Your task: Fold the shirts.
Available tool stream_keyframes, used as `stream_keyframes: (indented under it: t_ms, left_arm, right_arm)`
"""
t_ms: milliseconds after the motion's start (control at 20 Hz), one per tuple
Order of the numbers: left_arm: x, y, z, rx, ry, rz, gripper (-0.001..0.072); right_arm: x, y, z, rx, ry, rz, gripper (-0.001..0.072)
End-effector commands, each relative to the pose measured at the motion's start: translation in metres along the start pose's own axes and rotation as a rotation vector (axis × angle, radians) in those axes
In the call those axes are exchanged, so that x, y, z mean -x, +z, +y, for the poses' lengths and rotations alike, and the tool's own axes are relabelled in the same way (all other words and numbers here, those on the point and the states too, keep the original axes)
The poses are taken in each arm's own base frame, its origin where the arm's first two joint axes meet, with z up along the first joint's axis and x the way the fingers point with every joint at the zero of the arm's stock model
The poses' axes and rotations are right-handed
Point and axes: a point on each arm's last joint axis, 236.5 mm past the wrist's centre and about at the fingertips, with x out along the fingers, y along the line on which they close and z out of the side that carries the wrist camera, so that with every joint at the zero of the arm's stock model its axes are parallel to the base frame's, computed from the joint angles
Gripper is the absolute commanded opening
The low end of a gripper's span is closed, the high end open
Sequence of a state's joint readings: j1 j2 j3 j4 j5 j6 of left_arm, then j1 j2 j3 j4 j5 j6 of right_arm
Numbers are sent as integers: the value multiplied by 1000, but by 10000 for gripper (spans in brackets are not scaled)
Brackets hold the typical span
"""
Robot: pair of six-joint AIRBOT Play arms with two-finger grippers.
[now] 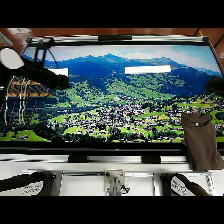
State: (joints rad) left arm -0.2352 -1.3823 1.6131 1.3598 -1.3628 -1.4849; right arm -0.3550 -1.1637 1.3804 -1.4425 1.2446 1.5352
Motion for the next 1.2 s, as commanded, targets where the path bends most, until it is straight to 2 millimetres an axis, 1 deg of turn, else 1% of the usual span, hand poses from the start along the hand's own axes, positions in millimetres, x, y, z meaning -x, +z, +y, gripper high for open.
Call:
stream_keyframes:
  t_ms: [0,100,150,200,350,1150]
  left_arm:
    - [-23,-31,20,-14,186,200,289]
    - [-27,-32,23,-1,195,212,289]
    - [-27,-32,26,4,197,212,289]
    - [-26,-33,27,6,197,212,288]
    - [-25,-38,28,12,198,234,286]
    - [-25,-37,28,8,198,232,278]
  right_arm:
    - [-24,-71,49,174,-2,334,616]
    - [-27,-82,54,177,12,388,616]
    - [-26,-84,58,173,27,394,616]
    - [-24,-84,57,174,23,395,616]
    - [-24,-84,57,175,23,394,616]
    - [-24,-84,57,174,23,394,616]
